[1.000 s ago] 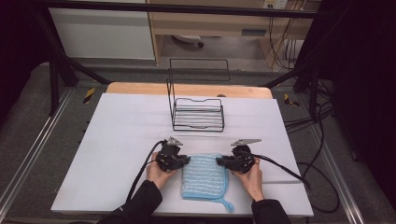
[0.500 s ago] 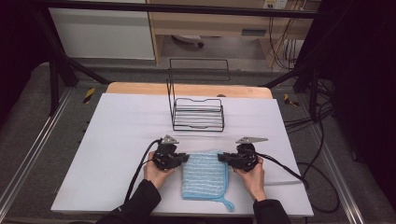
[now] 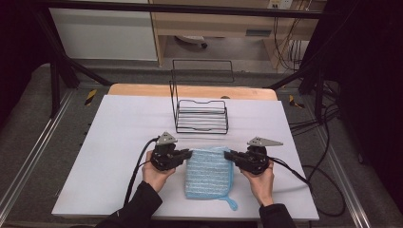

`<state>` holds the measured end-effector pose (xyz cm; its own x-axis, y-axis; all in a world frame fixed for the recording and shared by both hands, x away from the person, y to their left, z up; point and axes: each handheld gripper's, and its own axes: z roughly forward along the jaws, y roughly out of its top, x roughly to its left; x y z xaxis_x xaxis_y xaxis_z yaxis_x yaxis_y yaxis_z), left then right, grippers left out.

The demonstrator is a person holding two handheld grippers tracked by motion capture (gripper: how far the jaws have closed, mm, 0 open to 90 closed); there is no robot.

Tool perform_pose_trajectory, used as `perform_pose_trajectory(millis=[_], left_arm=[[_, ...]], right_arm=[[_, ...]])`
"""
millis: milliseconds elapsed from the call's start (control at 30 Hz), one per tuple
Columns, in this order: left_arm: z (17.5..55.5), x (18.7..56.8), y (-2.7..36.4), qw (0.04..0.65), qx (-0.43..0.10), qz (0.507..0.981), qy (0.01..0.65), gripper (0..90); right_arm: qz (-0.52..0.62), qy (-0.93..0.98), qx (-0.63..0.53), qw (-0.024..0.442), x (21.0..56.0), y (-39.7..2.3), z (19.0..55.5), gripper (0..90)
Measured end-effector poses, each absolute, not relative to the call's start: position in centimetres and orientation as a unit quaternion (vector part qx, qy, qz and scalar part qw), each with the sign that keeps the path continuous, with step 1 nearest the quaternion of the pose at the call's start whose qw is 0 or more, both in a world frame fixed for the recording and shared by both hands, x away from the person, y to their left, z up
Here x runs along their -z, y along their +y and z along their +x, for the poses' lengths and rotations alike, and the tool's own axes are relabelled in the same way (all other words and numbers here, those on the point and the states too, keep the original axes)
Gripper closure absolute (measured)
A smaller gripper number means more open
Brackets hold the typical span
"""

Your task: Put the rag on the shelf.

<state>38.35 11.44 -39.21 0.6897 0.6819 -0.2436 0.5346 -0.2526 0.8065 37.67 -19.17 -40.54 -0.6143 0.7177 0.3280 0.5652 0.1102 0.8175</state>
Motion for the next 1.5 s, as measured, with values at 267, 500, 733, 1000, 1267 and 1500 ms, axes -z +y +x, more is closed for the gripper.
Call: perform_pose_trajectory(millis=[267, 500, 733, 1000, 1267, 1500], left_arm=[[37.6, 37.5, 11.6, 0.496, -0.087, 0.781, 0.370, 83.0], [36.8, 36.3, 11.5, 0.512, -0.100, 0.775, 0.357, 83.0], [36.4, 35.4, 11.6, 0.527, -0.105, 0.767, 0.350, 83.0], [35.9, 34.6, 11.6, 0.540, -0.118, 0.760, 0.342, 82.9], [35.7, 33.7, 11.6, 0.551, -0.131, 0.753, 0.335, 82.9], [35.5, 32.5, 11.8, 0.566, -0.143, 0.743, 0.327, 82.9]], right_arm=[[0.425, 0.733, -0.523, 0.096, 39.1, -19.3, 37.0, 82.1], [0.414, 0.725, -0.538, 0.122, 37.9, -19.5, 36.3, 82.2], [0.407, 0.720, -0.545, 0.138, 37.1, -19.5, 35.8, 82.4], [0.395, 0.710, -0.560, 0.162, 35.7, -19.6, 35.1, 82.4], [0.387, 0.705, -0.567, 0.178, 34.7, -19.5, 34.7, 82.4], [0.377, 0.698, -0.575, 0.200, 33.4, -19.4, 34.3, 82.4]])
